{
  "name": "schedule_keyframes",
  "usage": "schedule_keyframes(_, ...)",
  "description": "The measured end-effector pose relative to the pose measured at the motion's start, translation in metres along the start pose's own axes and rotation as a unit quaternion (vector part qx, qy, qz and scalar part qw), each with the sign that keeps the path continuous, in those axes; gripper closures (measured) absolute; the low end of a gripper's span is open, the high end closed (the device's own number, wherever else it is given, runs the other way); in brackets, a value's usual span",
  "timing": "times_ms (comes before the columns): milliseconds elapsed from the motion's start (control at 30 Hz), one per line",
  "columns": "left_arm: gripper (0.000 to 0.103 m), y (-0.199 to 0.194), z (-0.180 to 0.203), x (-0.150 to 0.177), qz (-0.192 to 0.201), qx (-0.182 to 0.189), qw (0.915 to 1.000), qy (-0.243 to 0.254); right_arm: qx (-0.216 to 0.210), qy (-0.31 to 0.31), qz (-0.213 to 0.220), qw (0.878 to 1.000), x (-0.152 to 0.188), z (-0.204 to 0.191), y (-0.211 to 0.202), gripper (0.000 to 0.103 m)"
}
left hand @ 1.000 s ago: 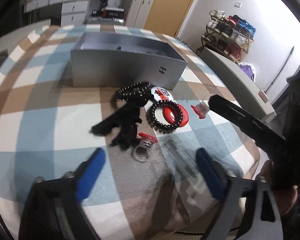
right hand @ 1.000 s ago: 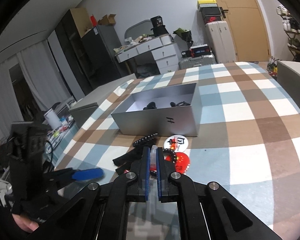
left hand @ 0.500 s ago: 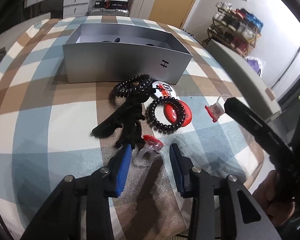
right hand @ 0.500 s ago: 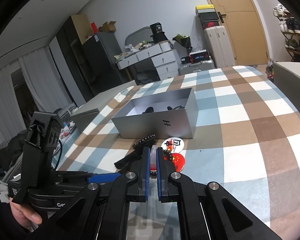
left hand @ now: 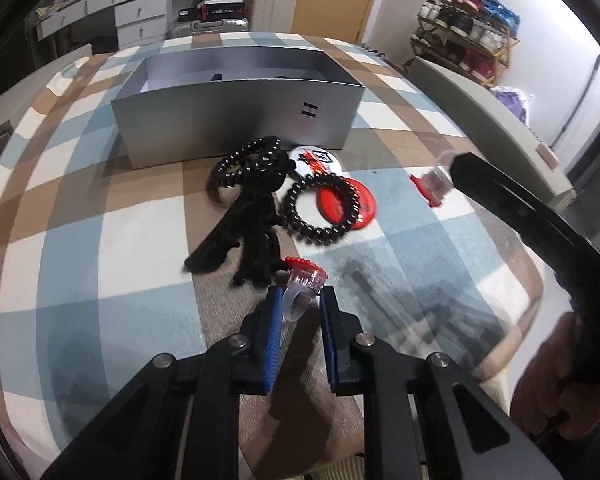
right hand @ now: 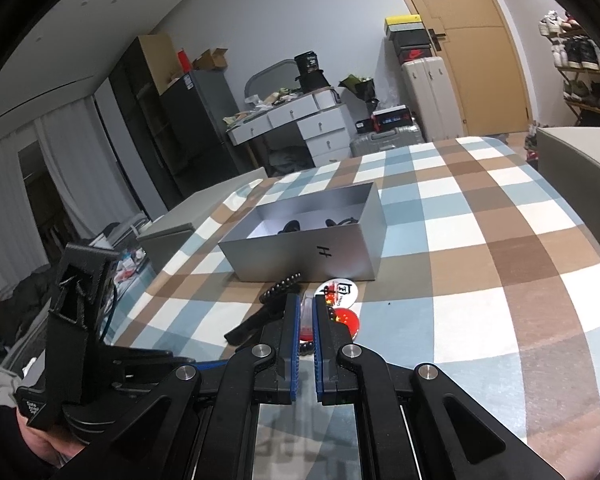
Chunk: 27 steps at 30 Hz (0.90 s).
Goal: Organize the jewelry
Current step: 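Grasp the clear ring with red top using the left gripper, then carry the clear ring with the left gripper into the grey box and release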
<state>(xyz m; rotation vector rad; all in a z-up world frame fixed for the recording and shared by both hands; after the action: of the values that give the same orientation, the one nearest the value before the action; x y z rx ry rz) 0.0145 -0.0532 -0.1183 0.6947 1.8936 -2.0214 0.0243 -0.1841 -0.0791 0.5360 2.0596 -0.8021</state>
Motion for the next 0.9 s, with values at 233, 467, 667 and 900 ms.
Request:
schedule_keyframes(233,0.090,-0.012,-0.004,0.001,0.010,0.014,0.9998,-0.009,0.002,-0.012,0.000,1.000,-0.006,-0.012,-0.003,0.098)
schedule_keyframes(467,0.090,-0.014,-0.004,0.003,0.006,0.047,0.9989,-0.001,0.001,-0.015,-0.004,1.000,-0.009,-0.023,0.001,0.098)
schedule_keyframes(667,0.090,-0.020,-0.011,0.005,0.018,0.057,0.9981,-0.012,0.002,-0.018,-0.011,1.000,-0.010,-0.028,0.005,0.098)
schedule_keyframes(900,0.090,-0.039,-0.026,-0.015,0.062,0.034,0.9974,-0.017,-0.017,-0.018,-0.011,1.000,-0.018,-0.031,0.011,0.098)
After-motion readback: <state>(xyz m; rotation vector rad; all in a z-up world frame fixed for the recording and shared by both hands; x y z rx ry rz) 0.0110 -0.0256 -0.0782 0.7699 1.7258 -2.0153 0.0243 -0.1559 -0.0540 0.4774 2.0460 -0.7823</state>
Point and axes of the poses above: each gripper's, at about its wrist camera, not at the fingertips, and y roughly the way its jaws point, z to its right, x to its underside, the point moved 5 cm from there along y, roughly the way its jaws point, and after that the axes turned 11 degrees about -x, right-handed, at the moved point
